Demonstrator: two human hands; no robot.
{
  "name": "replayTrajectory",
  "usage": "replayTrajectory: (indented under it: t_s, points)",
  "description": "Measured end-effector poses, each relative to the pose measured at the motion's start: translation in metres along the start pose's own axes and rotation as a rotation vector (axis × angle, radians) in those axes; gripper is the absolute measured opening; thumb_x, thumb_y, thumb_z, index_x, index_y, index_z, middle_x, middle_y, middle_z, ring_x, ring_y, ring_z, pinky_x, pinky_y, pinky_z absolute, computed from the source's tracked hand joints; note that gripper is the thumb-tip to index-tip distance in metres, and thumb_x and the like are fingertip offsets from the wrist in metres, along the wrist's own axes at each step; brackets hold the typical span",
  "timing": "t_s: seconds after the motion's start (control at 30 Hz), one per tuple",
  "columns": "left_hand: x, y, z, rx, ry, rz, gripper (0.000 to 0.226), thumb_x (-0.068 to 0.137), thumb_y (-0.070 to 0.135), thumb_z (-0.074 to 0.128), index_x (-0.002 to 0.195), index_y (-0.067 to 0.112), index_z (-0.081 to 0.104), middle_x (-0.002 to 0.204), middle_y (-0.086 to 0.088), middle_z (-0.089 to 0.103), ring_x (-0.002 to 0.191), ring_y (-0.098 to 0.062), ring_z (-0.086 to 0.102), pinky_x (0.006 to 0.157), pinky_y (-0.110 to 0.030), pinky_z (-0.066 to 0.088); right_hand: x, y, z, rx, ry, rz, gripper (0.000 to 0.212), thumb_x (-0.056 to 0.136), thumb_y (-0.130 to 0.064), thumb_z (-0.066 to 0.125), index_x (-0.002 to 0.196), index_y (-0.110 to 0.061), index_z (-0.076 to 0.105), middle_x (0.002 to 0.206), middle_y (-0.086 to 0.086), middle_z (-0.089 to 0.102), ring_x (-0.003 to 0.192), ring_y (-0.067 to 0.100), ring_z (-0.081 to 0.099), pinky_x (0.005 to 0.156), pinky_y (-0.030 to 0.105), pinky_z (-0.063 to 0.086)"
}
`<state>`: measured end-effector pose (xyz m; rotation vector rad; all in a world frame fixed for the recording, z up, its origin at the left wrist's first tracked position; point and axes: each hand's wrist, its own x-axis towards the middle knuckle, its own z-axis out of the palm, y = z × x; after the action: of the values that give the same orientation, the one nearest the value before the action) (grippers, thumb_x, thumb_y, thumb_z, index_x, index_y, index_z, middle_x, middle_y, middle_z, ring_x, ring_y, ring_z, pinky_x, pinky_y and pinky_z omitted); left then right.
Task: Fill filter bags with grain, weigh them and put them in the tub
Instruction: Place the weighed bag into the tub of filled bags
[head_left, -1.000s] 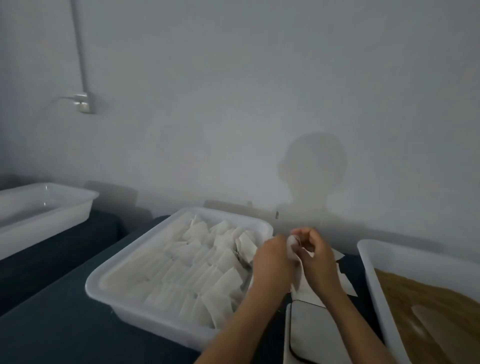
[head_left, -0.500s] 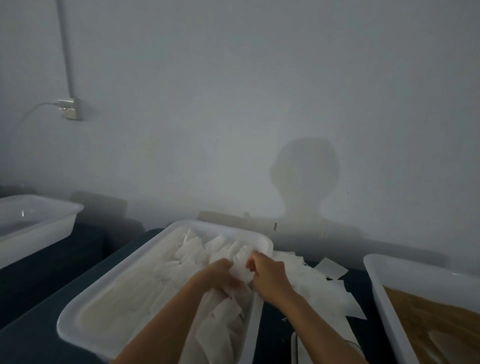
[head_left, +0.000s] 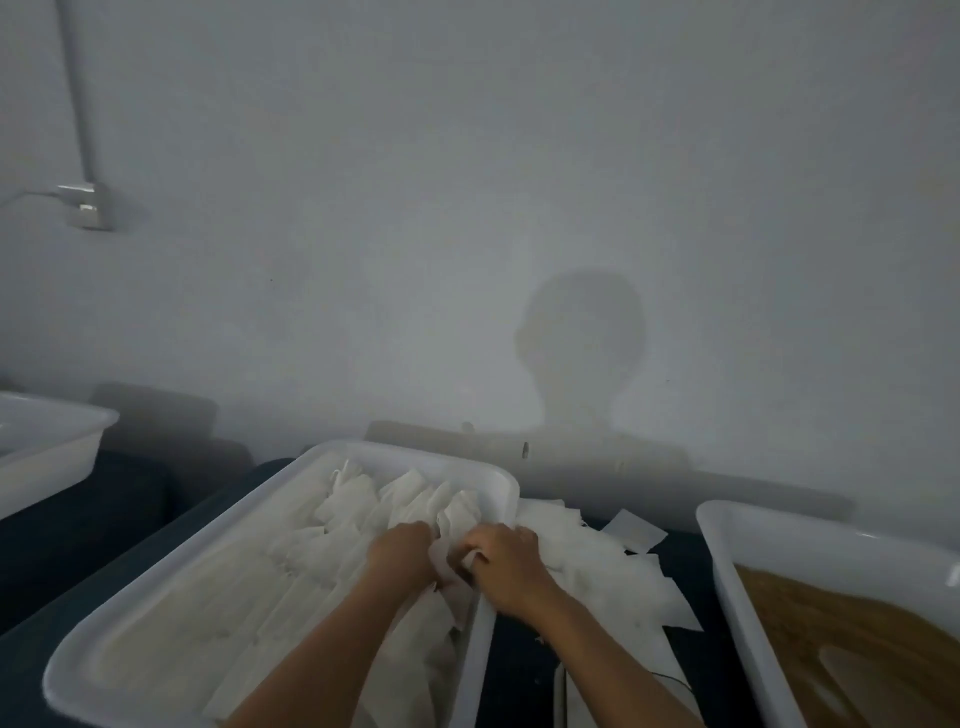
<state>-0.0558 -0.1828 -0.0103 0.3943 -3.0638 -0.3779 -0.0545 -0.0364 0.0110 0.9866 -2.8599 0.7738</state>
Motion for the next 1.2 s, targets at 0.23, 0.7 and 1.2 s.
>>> replayTrajectory:
  t_s: [0.23, 0.7, 1.2]
  points:
    - [-0.013, 0.022, -0.028, -0.064, 0.281, 0.024, 0.032, 0.092, 0.026, 0.050, 0.120, 0.011, 0.043, 0.119, -0.005, 0.056, 0.111, -0.022, 0.054, 0.088, -0.030, 0.044, -0.022, 0.051, -0.034, 0.448, 0.399, 0.200, 0.035, 0.087, 0.009, 0.039, 0.095, -0.013, 0.064, 0.102, -0.003, 0.062, 0.099, 0.011, 0.056, 0.079, 0.009, 0.041]
    - [-0.033, 0.118, -0.001, -0.510, 0.069, 0.405, 0.015, 0.093, 0.005, 0.046, 0.104, 0.002, 0.057, 0.111, -0.012, 0.062, 0.099, -0.022, 0.058, 0.084, -0.025, 0.046, -0.044, 0.097, 0.002, -0.322, -0.048, 0.574, 0.076, 0.083, -0.049, 0.061, 0.138, -0.015, 0.022, 0.139, 0.011, 0.028, 0.127, 0.029, 0.034, 0.103, 0.039, 0.035]
    - [-0.026, 0.125, 0.015, -0.830, -0.058, 0.199, 0.011, 0.092, 0.005, 0.050, 0.088, 0.015, 0.049, 0.099, -0.009, 0.060, 0.087, -0.020, 0.058, 0.074, -0.030, 0.052, -0.052, 0.094, -0.051, -0.090, 0.327, 0.530, 0.015, 0.096, -0.010, 0.036, 0.102, -0.014, 0.049, 0.115, 0.007, 0.056, 0.101, 0.021, 0.055, 0.073, 0.027, 0.039]
